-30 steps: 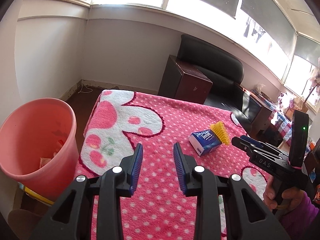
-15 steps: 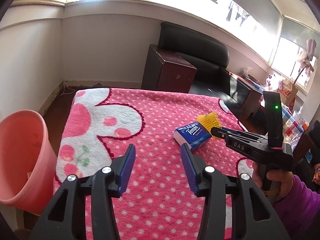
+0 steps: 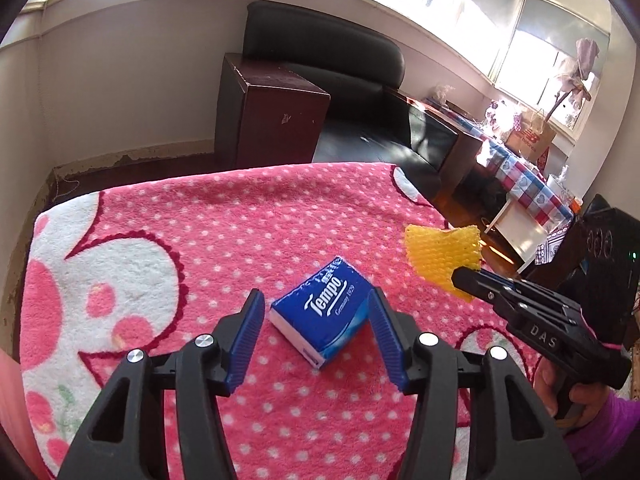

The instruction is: Collect trash

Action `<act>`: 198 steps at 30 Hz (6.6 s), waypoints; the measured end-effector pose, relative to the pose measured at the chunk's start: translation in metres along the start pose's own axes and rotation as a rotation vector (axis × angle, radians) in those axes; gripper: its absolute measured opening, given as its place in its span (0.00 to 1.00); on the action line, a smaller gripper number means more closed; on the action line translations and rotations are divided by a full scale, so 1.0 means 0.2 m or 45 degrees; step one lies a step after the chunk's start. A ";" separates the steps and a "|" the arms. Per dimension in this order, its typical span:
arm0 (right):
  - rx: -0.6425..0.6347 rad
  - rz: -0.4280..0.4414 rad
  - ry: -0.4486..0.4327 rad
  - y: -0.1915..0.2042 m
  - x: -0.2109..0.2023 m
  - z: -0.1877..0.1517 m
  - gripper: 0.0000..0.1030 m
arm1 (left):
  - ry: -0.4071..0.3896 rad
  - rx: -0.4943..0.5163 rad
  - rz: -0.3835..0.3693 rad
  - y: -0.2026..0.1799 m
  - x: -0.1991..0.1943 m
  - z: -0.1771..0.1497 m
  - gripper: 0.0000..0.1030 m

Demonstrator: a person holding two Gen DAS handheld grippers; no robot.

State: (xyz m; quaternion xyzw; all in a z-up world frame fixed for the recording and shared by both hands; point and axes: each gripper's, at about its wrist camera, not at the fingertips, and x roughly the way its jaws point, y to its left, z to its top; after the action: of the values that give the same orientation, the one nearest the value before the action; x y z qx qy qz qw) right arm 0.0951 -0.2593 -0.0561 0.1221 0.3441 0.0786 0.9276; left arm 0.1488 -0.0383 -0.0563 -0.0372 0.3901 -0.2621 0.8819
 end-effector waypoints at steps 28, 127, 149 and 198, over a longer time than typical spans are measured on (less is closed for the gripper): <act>0.084 0.067 -0.013 -0.06 0.00 0.00 0.09 | 0.085 -0.046 0.179 -0.24 0.17 -0.13 0.59; -0.691 0.715 0.216 1.90 0.12 -0.25 0.09 | -0.423 -0.691 0.852 0.83 -1.39 -0.88 0.51; -0.682 0.683 0.299 1.89 0.26 -0.27 0.09 | -0.408 -0.716 0.815 0.90 -1.31 -0.87 0.52; -0.636 0.690 0.072 1.69 -0.10 -0.20 0.44 | -0.501 -0.648 0.836 0.64 -1.51 -0.85 0.61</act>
State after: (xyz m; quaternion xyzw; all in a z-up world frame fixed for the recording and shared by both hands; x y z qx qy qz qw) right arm 0.0336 0.0662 0.0224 -0.0237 0.2951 0.4066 0.8643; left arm -0.0849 0.2440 -0.0057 -0.1761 0.2583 0.1473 0.9384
